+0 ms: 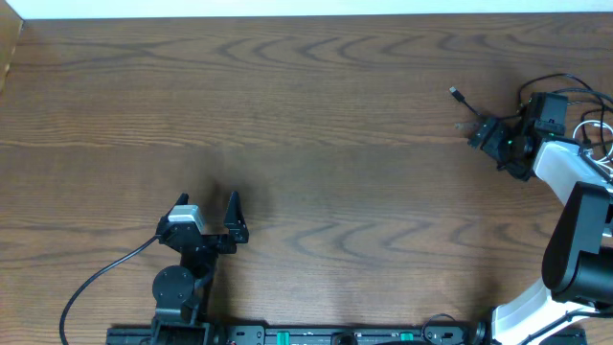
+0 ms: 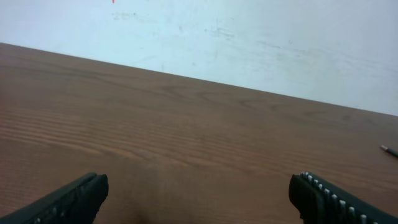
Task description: Untangle cables
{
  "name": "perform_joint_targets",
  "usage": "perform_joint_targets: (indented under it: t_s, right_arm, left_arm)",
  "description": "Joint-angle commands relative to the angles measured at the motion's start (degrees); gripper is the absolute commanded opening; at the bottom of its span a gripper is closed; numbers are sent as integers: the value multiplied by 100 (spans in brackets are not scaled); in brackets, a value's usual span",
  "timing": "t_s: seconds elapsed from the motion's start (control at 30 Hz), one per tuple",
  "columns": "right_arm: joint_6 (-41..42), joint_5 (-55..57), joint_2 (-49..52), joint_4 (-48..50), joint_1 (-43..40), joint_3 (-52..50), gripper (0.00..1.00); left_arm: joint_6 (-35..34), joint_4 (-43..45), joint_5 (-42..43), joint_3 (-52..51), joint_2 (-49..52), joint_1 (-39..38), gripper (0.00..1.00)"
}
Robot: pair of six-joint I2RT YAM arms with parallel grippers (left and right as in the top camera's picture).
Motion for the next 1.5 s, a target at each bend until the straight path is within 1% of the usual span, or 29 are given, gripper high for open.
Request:
perform_joint_targets:
  t_s: [0.0, 0.87, 0.97, 1.1, 1.23, 1.4, 1.47]
  right_arm:
    - [129, -140, 247, -96, 26, -138, 99]
    - [129, -140, 229, -96, 33, -140, 99]
    - [129, -140, 98, -101, 37, -151, 99]
    - [129, -140, -511, -98, 37, -291, 99]
    - [129, -140, -1394, -98, 37, -535, 99]
    - [129, -140, -2691, -98, 37, -1051, 99]
    - [129, -140, -3353, -98, 37, -1419, 99]
  left_arm:
    - [120, -249, -201, -83, -24, 22, 98]
    - [118, -251, -199, -83, -24, 22, 98]
    - [120, -251, -199, -83, -24, 22, 98]
    - [120, -251, -201, -83, -24, 22, 98]
    - [118, -249, -199, -83, -24, 22, 98]
    - [120, -251, -199, -83, -24, 22, 98]
    - [120, -251, -199, -83, -24, 22, 98]
